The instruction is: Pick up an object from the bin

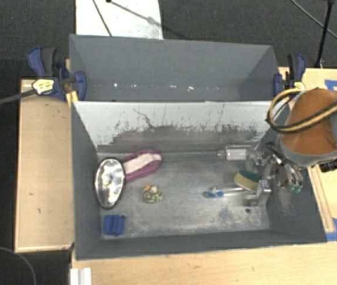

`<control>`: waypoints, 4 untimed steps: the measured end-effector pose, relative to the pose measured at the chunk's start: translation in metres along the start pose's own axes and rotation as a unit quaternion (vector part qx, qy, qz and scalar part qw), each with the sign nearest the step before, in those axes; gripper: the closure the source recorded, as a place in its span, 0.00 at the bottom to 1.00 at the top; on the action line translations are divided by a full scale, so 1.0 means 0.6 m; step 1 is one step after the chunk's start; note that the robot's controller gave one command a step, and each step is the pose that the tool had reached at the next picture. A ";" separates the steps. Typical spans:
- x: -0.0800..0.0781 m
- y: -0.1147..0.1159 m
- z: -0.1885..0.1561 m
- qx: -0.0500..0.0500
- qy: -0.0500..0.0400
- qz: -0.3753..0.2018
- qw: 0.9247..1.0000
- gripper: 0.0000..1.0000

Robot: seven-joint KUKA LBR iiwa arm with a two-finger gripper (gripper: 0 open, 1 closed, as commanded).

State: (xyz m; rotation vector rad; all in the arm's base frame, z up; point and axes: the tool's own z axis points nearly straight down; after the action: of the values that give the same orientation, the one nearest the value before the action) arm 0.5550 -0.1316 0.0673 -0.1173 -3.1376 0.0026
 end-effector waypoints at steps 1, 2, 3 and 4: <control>0.017 0.019 -0.057 -0.001 -0.003 0.060 0.998 0.00; -0.006 0.006 -0.056 -0.001 -0.004 0.108 0.994 0.00; -0.001 0.014 -0.002 -0.001 0.001 0.111 0.994 0.00; -0.002 0.014 -0.003 -0.001 0.000 0.109 0.994 0.00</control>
Offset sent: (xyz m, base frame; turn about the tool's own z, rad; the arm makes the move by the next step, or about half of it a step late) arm -0.0103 0.0118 0.0327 0.1208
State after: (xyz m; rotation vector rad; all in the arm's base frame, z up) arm 0.5566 -0.1234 0.0690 -0.4596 -3.1062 0.0008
